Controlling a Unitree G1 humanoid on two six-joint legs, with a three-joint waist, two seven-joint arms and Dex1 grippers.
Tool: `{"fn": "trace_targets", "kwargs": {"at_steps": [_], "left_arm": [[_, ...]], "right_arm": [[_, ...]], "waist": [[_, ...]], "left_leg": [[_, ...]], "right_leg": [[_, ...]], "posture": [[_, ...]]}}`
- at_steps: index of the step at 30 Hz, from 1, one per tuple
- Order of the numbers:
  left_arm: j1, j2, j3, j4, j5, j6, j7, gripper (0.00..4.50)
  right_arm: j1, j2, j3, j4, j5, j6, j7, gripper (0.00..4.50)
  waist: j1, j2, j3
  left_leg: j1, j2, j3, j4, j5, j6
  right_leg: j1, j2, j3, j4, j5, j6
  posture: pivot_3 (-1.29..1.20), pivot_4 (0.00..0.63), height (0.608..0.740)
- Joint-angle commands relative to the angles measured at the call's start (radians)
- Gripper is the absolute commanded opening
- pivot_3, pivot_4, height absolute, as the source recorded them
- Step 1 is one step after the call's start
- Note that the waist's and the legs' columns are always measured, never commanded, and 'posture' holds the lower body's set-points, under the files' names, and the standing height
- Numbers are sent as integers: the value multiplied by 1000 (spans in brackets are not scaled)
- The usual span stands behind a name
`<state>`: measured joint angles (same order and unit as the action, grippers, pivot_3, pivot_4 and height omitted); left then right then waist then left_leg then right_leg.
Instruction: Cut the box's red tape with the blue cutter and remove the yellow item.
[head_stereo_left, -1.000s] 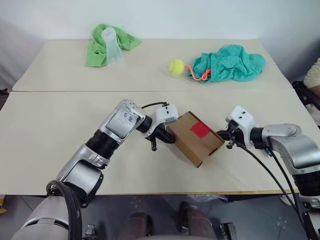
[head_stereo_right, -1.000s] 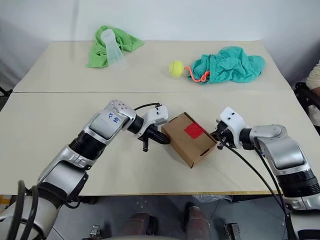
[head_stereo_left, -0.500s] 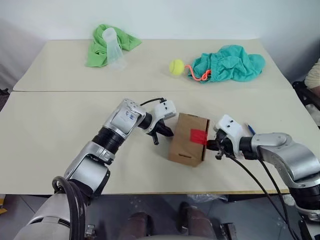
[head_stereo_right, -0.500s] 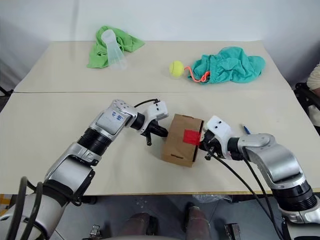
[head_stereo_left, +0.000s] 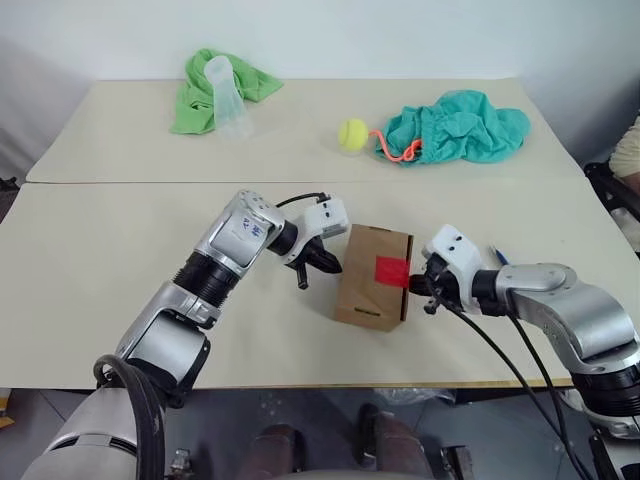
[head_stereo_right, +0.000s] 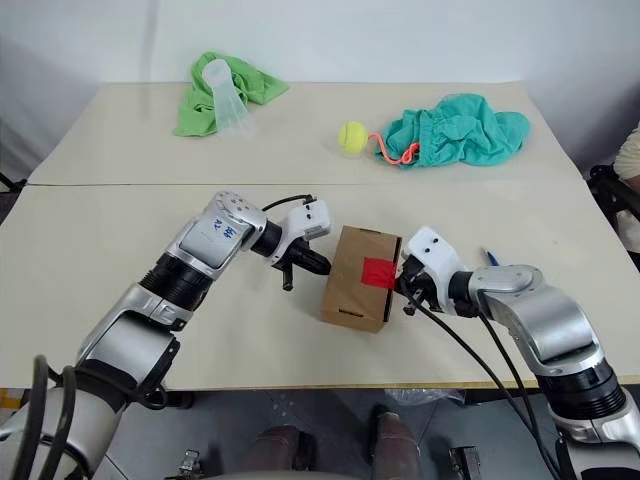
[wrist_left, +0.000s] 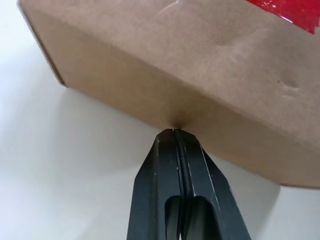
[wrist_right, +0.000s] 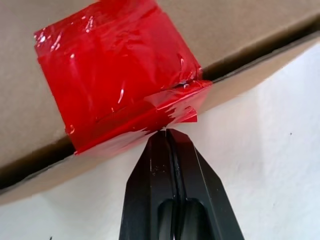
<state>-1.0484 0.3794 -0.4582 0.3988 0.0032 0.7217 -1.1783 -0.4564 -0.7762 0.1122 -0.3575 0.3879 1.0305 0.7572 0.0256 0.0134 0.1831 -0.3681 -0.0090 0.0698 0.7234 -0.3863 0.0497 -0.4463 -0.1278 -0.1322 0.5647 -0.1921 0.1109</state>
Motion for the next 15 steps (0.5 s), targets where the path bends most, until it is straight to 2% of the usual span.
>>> {"fn": "trace_targets", "kwargs": {"at_steps": [1,9,15], "left_arm": [[4,-3,-11,-71,-14,8,-26,0],[26,32,-22,-107,-7,19,-38,0],[-12,80,50,-47,-24,-4,-29,0]], "right_arm": [[-20,10,11,-25,10,-7,4,28],[-20,3,22,-32,-12,-3,-15,28],[-5,-59,-110,-45,-32,65,-97,28]], "waist": [[0,0,0],[0,0,0],[-1,0,0]], "left_leg": [[0,0,0,0,0,0],[0,0,0,1,0,0],[0,0,0,1,0,0]], "right_leg": [[0,0,0,0,0,0],[0,0,0,1,0,0],[0,0,1,2,0,0]], "posture": [[0,150,740],[0,150,740],[0,150,740]]}}
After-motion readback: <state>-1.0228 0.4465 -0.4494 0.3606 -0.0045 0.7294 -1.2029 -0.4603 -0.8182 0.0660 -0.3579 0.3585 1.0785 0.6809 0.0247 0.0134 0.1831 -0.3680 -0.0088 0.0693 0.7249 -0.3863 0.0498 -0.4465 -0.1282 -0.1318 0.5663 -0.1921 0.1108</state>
